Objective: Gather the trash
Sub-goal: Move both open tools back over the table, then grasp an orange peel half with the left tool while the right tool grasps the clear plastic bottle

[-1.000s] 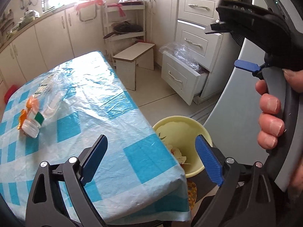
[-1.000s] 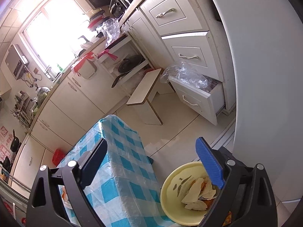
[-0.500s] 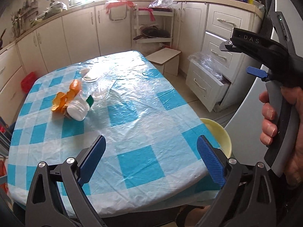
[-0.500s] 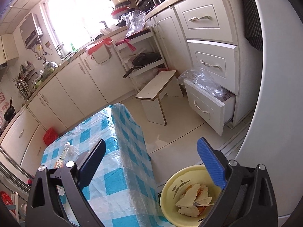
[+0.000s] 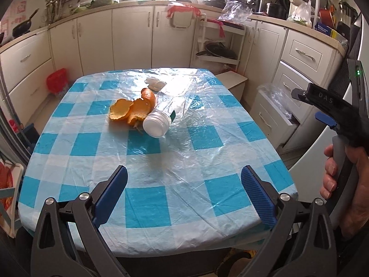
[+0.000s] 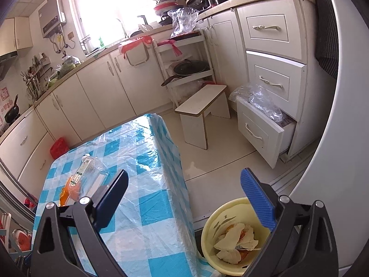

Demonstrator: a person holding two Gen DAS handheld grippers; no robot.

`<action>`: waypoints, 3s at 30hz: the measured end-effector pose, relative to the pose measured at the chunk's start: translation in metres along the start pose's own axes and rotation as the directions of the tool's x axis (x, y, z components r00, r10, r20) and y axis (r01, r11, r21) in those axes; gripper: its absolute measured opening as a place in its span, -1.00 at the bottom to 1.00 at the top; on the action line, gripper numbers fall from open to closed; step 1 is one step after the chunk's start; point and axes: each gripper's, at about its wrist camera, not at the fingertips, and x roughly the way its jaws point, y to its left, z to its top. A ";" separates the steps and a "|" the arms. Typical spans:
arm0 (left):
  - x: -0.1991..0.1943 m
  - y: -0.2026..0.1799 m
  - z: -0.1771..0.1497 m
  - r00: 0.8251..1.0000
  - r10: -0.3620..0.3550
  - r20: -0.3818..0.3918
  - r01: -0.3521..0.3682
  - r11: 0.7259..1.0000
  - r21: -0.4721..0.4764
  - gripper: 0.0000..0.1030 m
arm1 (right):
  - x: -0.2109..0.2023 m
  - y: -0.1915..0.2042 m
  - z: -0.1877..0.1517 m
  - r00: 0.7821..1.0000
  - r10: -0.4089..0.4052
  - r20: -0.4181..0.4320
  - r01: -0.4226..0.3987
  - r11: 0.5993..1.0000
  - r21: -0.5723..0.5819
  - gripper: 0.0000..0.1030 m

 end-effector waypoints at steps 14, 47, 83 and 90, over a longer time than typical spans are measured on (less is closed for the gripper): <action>-0.005 0.024 -0.007 1.000 0.026 0.003 -0.026 0.999 -0.045 0.85 | 0.005 0.024 -0.021 0.999 0.007 -0.048 -0.010 0.999 -0.051 0.82; -0.007 0.091 -0.006 0.990 0.138 0.029 -0.128 0.967 -0.219 0.85 | 0.018 0.058 -0.039 0.992 0.038 -0.122 -0.054 0.989 -0.136 0.82; 0.158 0.099 0.086 0.993 0.053 -0.103 -0.050 0.998 0.027 -0.75 | 0.043 0.081 -0.047 0.969 0.125 -0.213 -0.155 0.979 -0.130 0.82; 0.129 0.113 0.075 0.999 0.022 -0.036 -0.023 0.999 -0.034 -0.89 | 0.052 0.097 -0.040 0.959 0.159 -0.236 -0.187 0.977 -0.099 0.82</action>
